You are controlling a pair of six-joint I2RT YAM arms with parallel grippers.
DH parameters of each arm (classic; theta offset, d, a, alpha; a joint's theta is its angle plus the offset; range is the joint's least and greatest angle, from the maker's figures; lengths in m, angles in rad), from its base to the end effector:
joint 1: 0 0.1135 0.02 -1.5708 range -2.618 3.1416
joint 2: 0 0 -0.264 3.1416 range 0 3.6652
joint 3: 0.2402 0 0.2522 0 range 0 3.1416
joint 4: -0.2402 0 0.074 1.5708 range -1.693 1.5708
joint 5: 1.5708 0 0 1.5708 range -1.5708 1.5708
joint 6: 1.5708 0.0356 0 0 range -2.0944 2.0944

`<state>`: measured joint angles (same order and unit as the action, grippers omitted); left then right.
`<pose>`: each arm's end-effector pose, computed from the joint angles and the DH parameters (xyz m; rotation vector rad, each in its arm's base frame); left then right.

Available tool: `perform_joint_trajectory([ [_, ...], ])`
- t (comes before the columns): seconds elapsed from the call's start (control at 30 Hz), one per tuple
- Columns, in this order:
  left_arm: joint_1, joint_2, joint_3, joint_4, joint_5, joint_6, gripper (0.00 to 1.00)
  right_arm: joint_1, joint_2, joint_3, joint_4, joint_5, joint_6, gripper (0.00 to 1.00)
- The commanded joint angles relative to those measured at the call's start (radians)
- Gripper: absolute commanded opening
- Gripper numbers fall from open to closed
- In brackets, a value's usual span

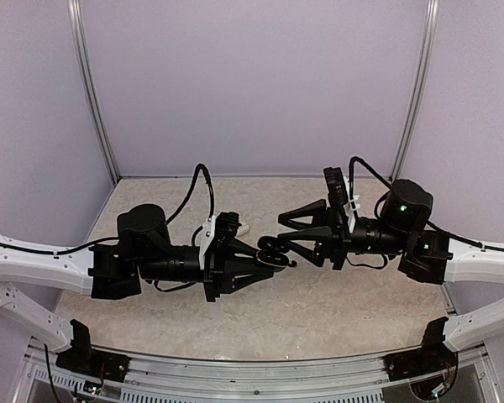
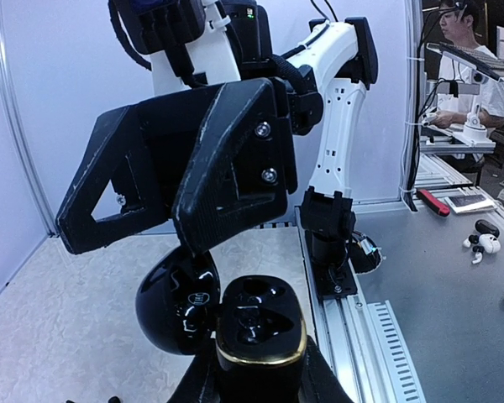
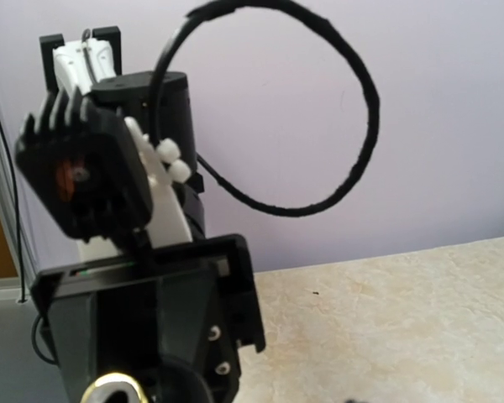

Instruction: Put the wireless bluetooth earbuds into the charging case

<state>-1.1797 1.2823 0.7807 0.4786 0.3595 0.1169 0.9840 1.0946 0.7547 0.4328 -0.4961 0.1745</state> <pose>0.1012 -0.2783 0.2989 1.2532 1.1599 -1.0960 0.1270 0.2215 0.3328 -1.0211 1.2735 1.2782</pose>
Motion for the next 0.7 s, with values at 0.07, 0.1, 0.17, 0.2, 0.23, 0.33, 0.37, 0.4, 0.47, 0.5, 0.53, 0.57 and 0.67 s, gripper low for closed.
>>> perform_joint_trajectory([
  [0.07,-0.010,0.004,0.006,-0.002,0.037,0.009,0.00,-0.013,-0.010,0.000,0.034,0.031,0.005,0.47],
  [0.1,-0.009,0.003,0.005,0.000,0.035,0.006,0.00,-0.012,-0.008,0.000,0.032,0.031,0.002,0.47],
  [0.17,-0.008,0.000,0.001,0.009,0.028,-0.009,0.00,-0.013,-0.006,0.001,0.023,0.024,-0.009,0.47],
  [0.2,-0.005,0.000,-0.001,0.013,0.023,-0.023,0.00,-0.014,-0.007,0.005,0.018,0.018,-0.017,0.47],
  [0.23,0.005,0.001,-0.003,0.019,0.025,-0.045,0.00,-0.013,-0.007,0.007,0.013,0.010,-0.023,0.47],
  [0.33,0.035,0.012,-0.022,0.062,0.042,-0.134,0.00,-0.013,-0.015,0.017,0.012,-0.052,-0.039,0.53],
  [0.37,0.041,0.012,-0.035,0.081,0.041,-0.157,0.00,-0.012,-0.018,0.021,0.020,-0.076,-0.038,0.56],
  [0.4,0.047,0.013,-0.046,0.099,0.041,-0.171,0.00,-0.012,-0.021,0.025,0.022,-0.091,-0.038,0.58],
  [0.47,0.067,0.011,-0.066,0.128,0.038,-0.204,0.00,-0.012,-0.027,0.036,0.010,-0.098,-0.041,0.63],
  [0.5,0.076,0.012,-0.073,0.140,0.040,-0.217,0.00,-0.012,-0.030,0.044,-0.002,-0.095,-0.046,0.64],
  [0.53,0.083,0.011,-0.082,0.151,0.039,-0.227,0.00,-0.012,-0.031,0.051,-0.013,-0.091,-0.053,0.65],
  [0.57,0.090,0.012,-0.089,0.160,0.033,-0.233,0.00,-0.012,-0.033,0.057,-0.022,-0.087,-0.058,0.66],
  [0.67,0.113,0.009,-0.114,0.190,0.020,-0.262,0.00,-0.013,-0.035,0.074,-0.047,-0.057,-0.071,0.66],
])
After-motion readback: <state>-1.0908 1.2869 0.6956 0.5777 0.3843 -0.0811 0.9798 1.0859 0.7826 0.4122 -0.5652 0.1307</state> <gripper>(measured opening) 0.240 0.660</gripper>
